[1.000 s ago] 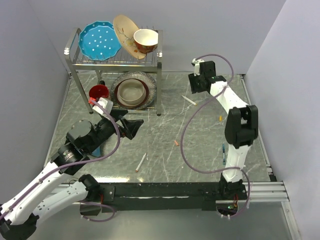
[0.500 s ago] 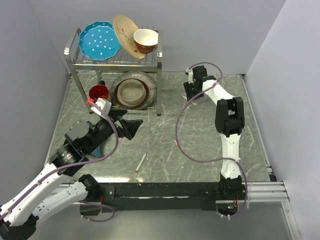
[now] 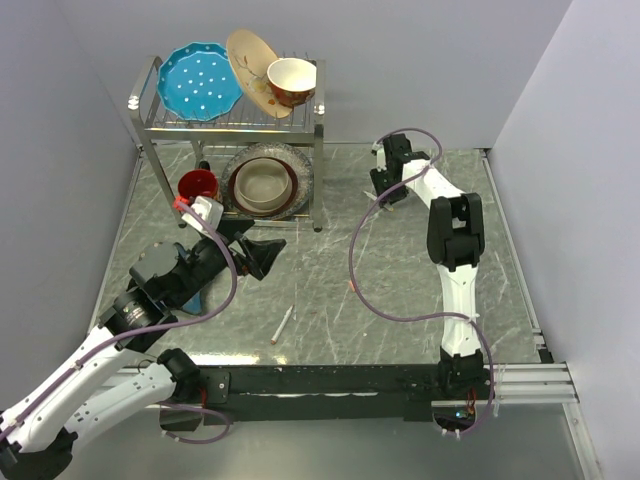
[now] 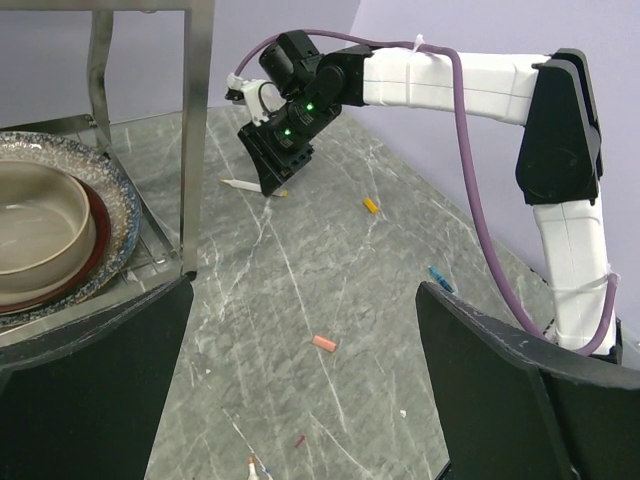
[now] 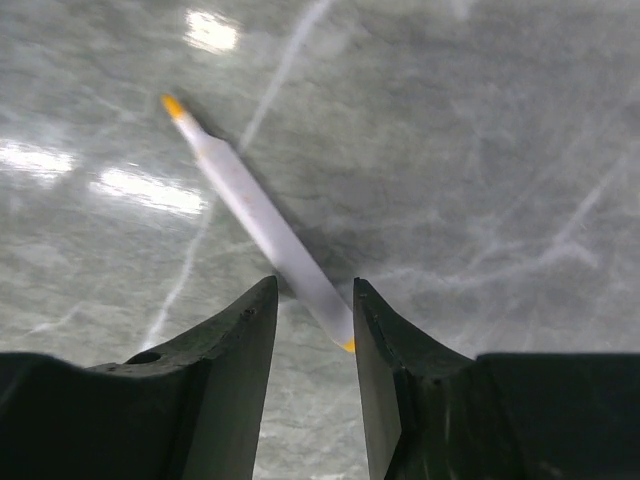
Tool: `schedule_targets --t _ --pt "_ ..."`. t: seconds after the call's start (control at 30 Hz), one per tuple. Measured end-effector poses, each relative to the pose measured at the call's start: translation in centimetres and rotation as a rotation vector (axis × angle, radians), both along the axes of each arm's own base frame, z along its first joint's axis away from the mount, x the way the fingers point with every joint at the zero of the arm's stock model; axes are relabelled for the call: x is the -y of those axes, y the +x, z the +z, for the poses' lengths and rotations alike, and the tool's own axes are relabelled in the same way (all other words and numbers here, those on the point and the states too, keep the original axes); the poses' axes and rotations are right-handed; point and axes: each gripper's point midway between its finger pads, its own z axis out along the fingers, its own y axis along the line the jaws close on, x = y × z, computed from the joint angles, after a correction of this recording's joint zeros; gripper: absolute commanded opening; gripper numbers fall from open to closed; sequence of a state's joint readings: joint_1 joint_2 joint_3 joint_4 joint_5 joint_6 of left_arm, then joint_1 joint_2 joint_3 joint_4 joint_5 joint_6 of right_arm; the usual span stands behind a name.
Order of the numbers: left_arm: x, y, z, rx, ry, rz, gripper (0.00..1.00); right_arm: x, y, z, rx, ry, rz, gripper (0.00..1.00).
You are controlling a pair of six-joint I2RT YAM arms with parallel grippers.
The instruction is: Insert the pens into the pen caps
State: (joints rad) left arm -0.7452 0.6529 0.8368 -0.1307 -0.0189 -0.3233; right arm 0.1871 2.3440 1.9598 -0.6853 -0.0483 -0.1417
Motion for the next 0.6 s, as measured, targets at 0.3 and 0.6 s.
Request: schedule_targets --t 0.3,0.6 --pt "-0.5 -0.8 0.4 0.040 -0.013 -0.013 0.99 0.6 -1.1 -0.5 -0.010 -0.016 -0.049 0.12" --pt "-0.5 -0.8 0.4 0.046 -0.005 -0.013 0.98 0.2 -4.1 -0.4 -0.014 0.020 -0.085 0.02"
